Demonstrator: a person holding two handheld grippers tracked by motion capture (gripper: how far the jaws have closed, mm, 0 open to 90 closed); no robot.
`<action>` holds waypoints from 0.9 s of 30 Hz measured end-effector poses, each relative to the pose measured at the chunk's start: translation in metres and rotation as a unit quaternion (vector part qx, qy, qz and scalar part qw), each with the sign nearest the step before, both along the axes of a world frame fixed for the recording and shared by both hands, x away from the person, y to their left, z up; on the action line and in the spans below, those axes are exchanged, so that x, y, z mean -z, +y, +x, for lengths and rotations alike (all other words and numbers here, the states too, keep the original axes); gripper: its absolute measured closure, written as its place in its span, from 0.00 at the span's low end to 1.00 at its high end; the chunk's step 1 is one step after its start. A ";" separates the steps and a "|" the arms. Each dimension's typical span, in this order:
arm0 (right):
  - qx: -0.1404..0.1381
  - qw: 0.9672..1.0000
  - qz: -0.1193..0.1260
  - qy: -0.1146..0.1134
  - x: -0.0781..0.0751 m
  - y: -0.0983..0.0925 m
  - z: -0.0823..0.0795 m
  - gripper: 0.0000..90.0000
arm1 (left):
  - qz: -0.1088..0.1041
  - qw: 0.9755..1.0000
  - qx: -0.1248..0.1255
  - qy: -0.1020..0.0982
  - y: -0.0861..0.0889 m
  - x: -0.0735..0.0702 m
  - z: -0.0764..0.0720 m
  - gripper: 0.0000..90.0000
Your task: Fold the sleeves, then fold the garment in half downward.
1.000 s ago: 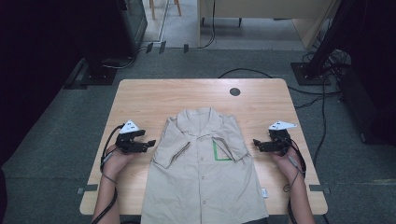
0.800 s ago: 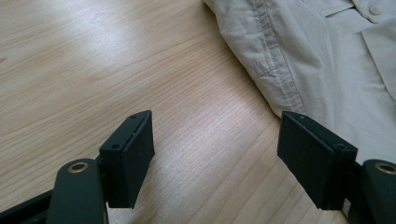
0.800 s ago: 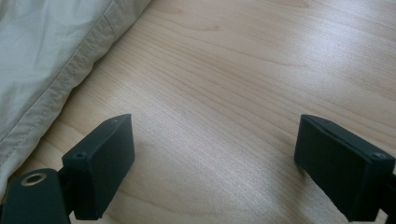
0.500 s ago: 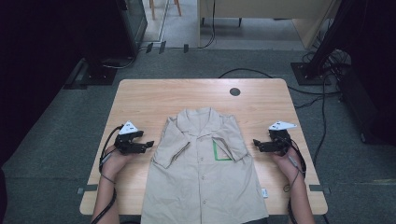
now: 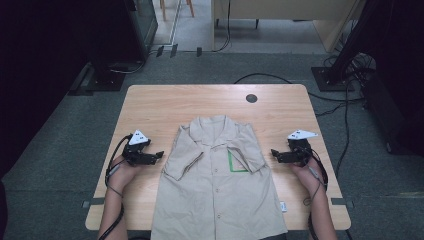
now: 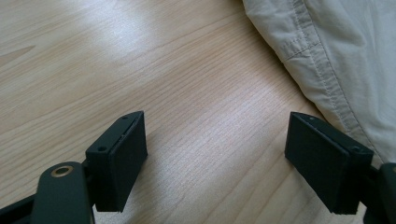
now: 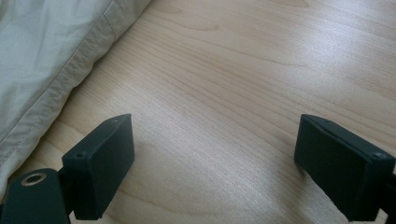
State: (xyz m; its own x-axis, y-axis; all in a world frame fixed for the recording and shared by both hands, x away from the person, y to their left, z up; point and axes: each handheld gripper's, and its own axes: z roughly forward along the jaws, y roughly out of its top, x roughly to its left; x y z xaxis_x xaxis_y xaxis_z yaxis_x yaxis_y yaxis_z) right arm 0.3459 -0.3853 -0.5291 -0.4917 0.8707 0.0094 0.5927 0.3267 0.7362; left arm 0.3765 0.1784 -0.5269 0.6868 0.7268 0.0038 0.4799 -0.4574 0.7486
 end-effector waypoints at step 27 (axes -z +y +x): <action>0.018 1.000 0.006 0.013 -0.007 -0.001 -0.002 0.25 | -0.027 0.999 -0.032 0.018 -0.003 -0.010 0.002 0.26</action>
State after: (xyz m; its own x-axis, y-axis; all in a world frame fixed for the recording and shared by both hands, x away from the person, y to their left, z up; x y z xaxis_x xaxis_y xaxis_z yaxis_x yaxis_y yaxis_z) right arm 0.3442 -0.3860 -0.5225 -0.4592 0.8877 0.0327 0.6233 0.2958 0.7239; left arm 0.3787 0.1758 -0.5166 0.6382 0.7675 -0.0605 0.5334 -0.3842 0.7535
